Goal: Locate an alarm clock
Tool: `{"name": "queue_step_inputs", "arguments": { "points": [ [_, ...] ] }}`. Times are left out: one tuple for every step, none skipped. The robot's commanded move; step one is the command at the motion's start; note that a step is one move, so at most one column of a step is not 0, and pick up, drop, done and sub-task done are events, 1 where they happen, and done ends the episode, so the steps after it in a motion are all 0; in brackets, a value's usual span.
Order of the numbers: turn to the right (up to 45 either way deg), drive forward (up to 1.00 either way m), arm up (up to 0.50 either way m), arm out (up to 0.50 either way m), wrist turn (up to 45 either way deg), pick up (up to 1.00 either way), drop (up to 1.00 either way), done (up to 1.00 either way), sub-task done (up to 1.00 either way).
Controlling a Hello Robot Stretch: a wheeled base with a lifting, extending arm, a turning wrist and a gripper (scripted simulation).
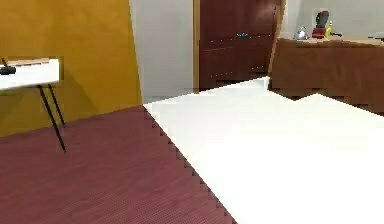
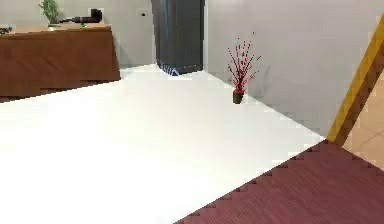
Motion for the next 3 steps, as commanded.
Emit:
{"name": "queue_step_inputs", "arguments": {
  "points": [
    [45.0,0.00,0.00,0.00,0.0,0.00,0.00,0.00,0.00],
    [45.0,0.00,0.00,0.00,0.0,0.00,0.00,0.00,0.00],
    [45.0,0.00,0.00,0.00,0.0,0.00,0.00,0.00,0.00]
  ]
}}
